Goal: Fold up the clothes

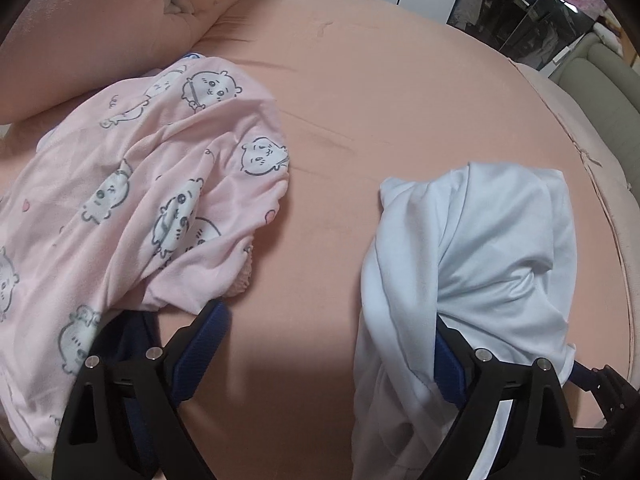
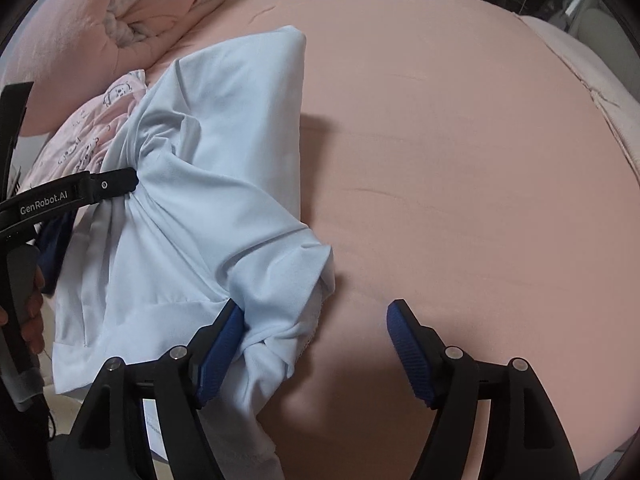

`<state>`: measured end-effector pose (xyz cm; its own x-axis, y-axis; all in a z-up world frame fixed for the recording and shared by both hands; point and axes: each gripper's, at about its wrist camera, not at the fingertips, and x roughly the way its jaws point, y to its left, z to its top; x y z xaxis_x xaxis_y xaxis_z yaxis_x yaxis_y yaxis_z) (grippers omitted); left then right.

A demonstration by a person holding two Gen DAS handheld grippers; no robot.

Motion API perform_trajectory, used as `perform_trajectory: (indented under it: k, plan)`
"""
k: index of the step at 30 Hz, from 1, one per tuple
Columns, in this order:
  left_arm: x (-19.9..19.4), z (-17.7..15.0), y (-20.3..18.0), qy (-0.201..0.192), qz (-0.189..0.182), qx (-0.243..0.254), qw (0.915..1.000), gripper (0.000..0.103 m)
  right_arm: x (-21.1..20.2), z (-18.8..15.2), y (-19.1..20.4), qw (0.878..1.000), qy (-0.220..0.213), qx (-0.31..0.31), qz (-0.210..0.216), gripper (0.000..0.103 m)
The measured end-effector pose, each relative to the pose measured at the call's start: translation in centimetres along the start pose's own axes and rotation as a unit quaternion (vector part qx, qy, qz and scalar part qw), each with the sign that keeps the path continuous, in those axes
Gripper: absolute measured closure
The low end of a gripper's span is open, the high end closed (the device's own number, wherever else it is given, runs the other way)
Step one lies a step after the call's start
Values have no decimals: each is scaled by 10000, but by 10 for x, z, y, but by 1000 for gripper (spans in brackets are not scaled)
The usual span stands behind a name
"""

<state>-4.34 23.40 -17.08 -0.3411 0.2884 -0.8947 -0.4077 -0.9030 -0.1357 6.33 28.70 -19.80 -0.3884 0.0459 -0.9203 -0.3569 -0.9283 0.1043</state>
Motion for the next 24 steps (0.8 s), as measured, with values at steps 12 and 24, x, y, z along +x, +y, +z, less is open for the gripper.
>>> perform_trajectory:
  k: [12,24]
  plan:
    - [-44,-26,19,247,-1734,-1016,9793,10,-44,0,-66,9574,-622,1598,2322,29]
    - [-34,-69,26,318,-2160,-1447,9651,10,-7,-45,-98,9021,-299,2933,3153,29]
